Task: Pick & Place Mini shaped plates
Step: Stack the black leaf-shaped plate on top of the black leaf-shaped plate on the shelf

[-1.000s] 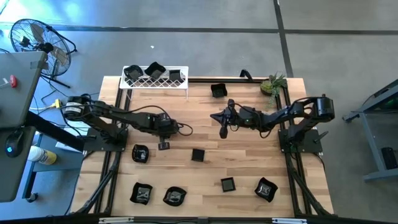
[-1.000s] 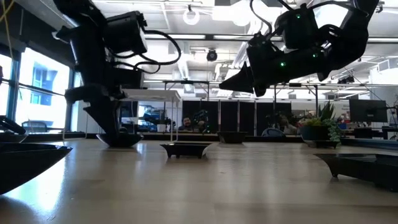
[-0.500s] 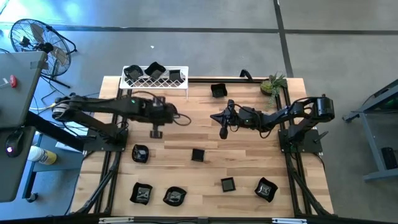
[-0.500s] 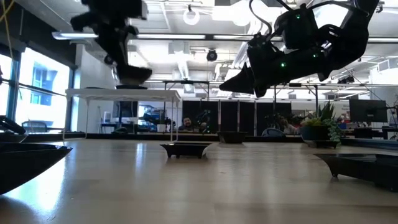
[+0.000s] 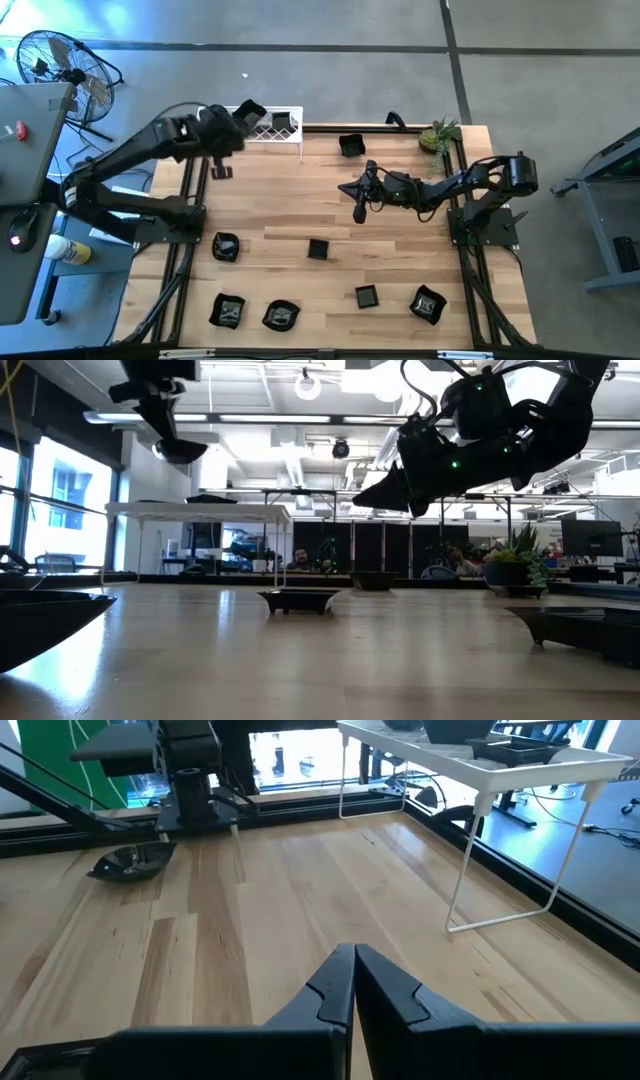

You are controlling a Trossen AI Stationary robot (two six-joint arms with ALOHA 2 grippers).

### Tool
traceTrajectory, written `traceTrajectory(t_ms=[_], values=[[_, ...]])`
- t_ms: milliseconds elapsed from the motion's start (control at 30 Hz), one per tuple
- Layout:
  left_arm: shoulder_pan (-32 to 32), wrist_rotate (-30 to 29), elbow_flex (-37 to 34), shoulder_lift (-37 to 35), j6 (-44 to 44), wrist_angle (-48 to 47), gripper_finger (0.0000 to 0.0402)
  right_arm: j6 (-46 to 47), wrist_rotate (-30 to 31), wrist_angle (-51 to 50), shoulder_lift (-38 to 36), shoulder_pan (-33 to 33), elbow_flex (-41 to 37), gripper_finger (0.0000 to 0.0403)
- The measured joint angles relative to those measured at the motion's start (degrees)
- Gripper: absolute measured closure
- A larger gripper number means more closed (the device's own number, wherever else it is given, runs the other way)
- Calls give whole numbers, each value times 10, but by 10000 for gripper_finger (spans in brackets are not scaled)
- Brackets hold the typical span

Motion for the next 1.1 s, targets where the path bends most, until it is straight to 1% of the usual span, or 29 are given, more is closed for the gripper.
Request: traceTrajectory(t_ms=[100, 267, 433, 500, 633, 800, 1100], values=[[66, 25, 0, 2, 37, 12, 401, 0, 0, 0, 0, 0, 0, 395], [155, 53, 0, 3, 82, 19, 401, 0, 0, 0, 0, 0, 0, 401], [217, 87, -3, 11, 101, 44, 401, 0, 0, 0, 0, 0, 0, 396], [237, 88, -15, 13, 111, 54, 401, 0, -3, 0, 0, 0, 0, 397], [270, 84, -47, 14, 141, 76, 401, -1, -5, 0, 0, 0, 0, 401], [296, 82, -79, 14, 174, 110, 401, -2, -5, 0, 0, 0, 0, 397], [301, 71, -100, 14, 204, 125, 401, -2, -4, 0, 0, 0, 0, 399]])
